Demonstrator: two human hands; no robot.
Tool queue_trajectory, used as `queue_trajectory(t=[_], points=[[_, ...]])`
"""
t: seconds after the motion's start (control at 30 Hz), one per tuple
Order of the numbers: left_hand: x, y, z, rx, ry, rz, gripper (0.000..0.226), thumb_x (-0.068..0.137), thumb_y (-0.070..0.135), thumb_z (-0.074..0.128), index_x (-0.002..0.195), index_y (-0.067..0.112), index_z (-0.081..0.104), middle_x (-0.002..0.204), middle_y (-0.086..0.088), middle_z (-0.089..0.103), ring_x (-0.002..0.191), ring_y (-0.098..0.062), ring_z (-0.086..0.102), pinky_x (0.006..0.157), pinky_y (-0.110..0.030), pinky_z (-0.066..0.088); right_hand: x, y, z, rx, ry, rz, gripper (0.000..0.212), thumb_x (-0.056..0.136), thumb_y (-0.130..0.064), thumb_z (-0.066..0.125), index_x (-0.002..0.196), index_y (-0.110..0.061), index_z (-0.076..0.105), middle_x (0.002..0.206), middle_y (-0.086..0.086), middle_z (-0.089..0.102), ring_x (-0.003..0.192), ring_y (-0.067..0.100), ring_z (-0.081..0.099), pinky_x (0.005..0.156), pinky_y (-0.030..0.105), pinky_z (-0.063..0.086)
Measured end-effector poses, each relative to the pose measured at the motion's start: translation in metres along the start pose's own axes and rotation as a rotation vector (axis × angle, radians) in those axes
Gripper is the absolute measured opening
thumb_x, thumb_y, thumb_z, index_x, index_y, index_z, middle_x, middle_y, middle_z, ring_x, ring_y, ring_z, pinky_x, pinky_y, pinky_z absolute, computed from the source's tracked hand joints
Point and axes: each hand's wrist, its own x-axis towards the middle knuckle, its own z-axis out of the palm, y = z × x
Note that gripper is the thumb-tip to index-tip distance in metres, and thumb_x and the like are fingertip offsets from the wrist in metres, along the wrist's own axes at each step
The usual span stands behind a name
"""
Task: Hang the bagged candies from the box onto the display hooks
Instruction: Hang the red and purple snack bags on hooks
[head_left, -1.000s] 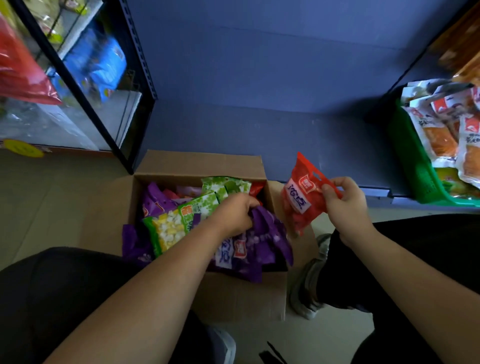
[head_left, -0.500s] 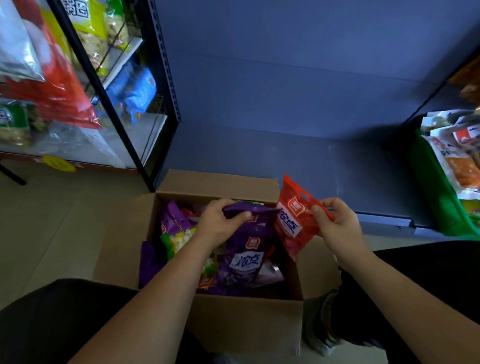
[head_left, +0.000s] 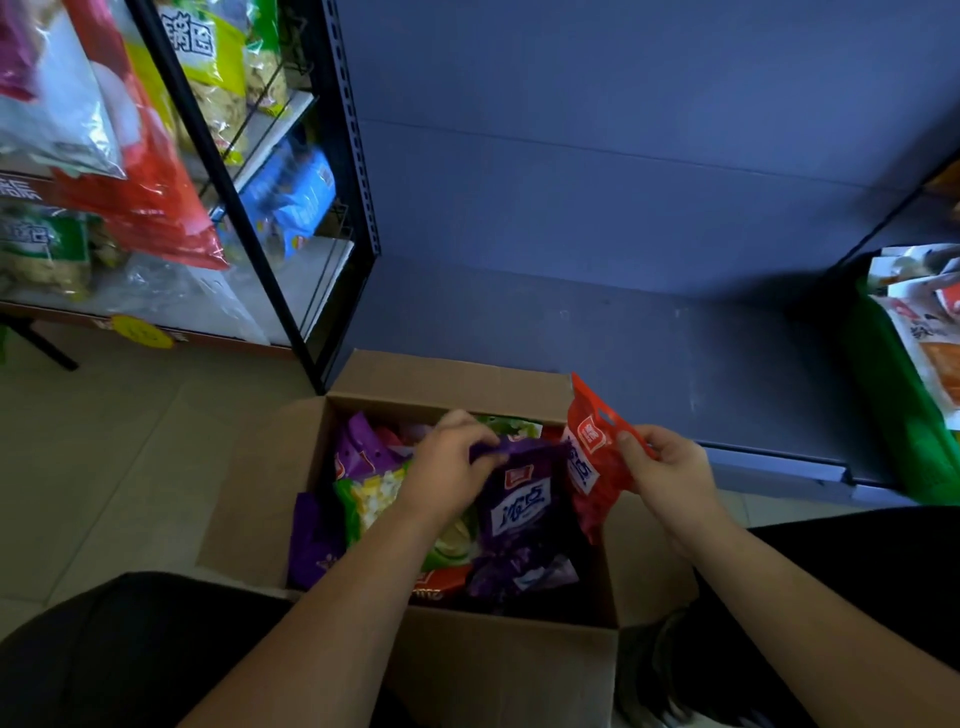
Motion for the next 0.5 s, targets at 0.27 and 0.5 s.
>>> queue_trajectory(t=[0.27, 0.5], points=[[0.008, 0.007, -0.009, -0.168, -0.008, -0.164, 0.02, 0.095, 0.026, 0.066, 0.114, 0.024, 0.071, 0.107, 0.0, 0.076, 0.102, -0.015, 0.07, 0.087, -0.038, 0.059, 0.005, 0.002, -0.001, 0.073, 0.018, 0.083, 0.011, 0.088, -0.017, 0.079, 0.08, -0.011, 0.075, 0.078, 0.01, 0.079, 0.071, 0.025, 0.075, 0.078, 0.045, 0.062], [-0.006, 0.032, 0.007, -0.139, -0.155, -0.011, 0.016, 0.091, 0.043, 0.066, 0.101, 0.032, 0.058, 0.098, 0.013, 0.069, 0.092, -0.005, 0.065, 0.08, -0.033, 0.056, 0.003, 0.002, 0.005, 0.082, -0.002, 0.101, 0.012, 0.091, -0.018, 0.076, 0.09, -0.007, 0.074, 0.091, 0.013, 0.079, 0.082, 0.025, 0.076, 0.074, 0.042, 0.064]])
